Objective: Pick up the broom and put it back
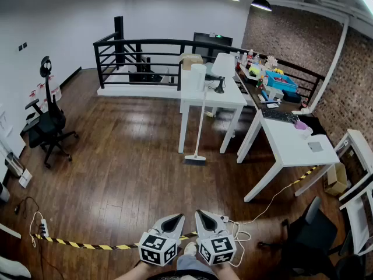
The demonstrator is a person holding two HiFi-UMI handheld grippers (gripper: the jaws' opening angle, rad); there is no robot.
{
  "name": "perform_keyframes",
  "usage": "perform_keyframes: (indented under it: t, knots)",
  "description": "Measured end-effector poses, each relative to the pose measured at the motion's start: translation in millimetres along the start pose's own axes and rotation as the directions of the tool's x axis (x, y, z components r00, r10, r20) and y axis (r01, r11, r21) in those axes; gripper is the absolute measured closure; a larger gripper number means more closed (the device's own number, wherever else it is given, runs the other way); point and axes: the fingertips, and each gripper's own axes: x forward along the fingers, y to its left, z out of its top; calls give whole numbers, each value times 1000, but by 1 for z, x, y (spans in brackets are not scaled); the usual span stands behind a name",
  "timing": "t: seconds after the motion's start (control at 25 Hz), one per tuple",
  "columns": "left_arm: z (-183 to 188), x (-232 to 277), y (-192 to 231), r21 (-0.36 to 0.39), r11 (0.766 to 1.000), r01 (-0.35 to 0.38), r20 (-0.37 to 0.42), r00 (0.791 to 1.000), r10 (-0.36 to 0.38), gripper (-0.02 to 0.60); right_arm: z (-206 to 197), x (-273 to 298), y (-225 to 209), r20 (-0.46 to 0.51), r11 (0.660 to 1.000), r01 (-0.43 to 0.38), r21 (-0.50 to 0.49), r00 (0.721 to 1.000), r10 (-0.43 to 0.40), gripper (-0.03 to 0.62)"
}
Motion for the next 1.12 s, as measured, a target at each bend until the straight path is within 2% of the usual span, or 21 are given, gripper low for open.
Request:
perform_keyframes:
  t: [0.24,0.48,0.68,0.88,1.12]
  knots:
    - [35,85,-12,34,999,-14,5,1000,14,577,24,33,-75,10,999,-44,17,999,44,594]
    - [49,158,-15,75,997,-17,-46,999,20,577,41,58,-136,53,997,-60,44,997,58,594]
    - [62,197,-13,93,995,-31,-43,998,35,577,44,75,-172,54,997,-58,56,997,55,594]
    - [64,226,2,81,996,-40,-45,998,44,577,43,100,-194,42,997,-65,45,997,64,594]
    - [84,274,30,61,998,-4,-39,999,6,577,50,150,-218,14,998,-49,29,999,48,594]
